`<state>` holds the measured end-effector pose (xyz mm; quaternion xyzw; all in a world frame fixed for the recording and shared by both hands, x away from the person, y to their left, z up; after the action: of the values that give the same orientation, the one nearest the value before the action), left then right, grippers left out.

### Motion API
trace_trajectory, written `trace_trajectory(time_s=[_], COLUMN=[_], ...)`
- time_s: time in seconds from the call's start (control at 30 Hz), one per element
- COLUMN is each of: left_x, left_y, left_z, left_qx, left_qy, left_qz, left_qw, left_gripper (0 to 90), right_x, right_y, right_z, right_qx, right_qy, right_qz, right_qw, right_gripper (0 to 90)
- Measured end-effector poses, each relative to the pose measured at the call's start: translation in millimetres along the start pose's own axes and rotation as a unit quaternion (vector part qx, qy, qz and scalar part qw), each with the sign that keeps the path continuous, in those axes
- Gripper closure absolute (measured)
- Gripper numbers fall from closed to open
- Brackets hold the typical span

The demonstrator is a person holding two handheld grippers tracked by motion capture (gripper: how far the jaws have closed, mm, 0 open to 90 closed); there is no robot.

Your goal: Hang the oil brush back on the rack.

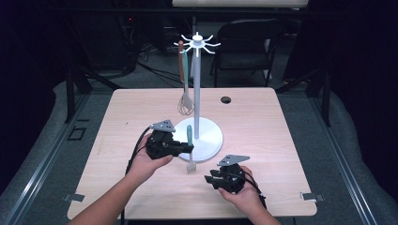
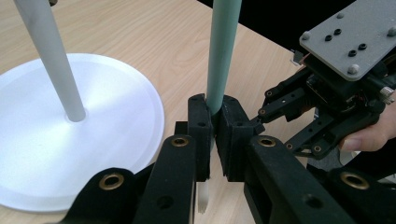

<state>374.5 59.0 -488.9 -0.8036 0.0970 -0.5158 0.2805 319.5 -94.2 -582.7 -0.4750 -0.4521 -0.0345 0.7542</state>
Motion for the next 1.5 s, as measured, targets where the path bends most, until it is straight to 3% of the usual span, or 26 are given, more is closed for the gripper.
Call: trace_trajectory(time_s=[0.2, 0.67, 1.1, 1.5], left_x=[9.6, 48.3, 80.5, 140.3], left_y=[-8.0, -29.0, -42.5, -60.3], left_z=[0.3, -2.2, -4.5, -13.7], left_qx=[-0.002, -0.003, -0.002, -0.003], left_qy=[0.005, 0.024, 0.038, 0.066], left_qz=[0.000, -0.005, -0.003, -0.008], left_qw=[1.0000, 0.9997, 0.9993, 0.9978], left_gripper=[84.7, 84.7, 84.7, 84.7], right_x=[-3.4, -8.8, -19.1, -20.7], right_y=[1.6, 1.8, 7.7, 7.1], right_z=[-1.4, -8.0, -9.9, -13.6], right_qx=[-0.003, -0.013, -0.018, -0.015], right_qy=[0.004, 0.003, -0.006, -0.001], right_qz=[0.001, 0.005, 0.028, 0.027], right_qw=[1.0000, 0.9999, 0.9994, 0.9995], right_gripper=[65.8, 64.2, 62.5, 60.7])
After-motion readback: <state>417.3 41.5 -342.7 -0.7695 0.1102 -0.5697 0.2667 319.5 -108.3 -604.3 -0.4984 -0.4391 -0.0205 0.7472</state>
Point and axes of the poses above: each handheld gripper's, and its own axes: y roughly forward along the jaws, x roughly out of its top, z roughly to its left, the point moved 7 cm from there along y, roughly forward along the jaws, and after that the axes turned 5 degrees about -x, right-handed, at the moved point
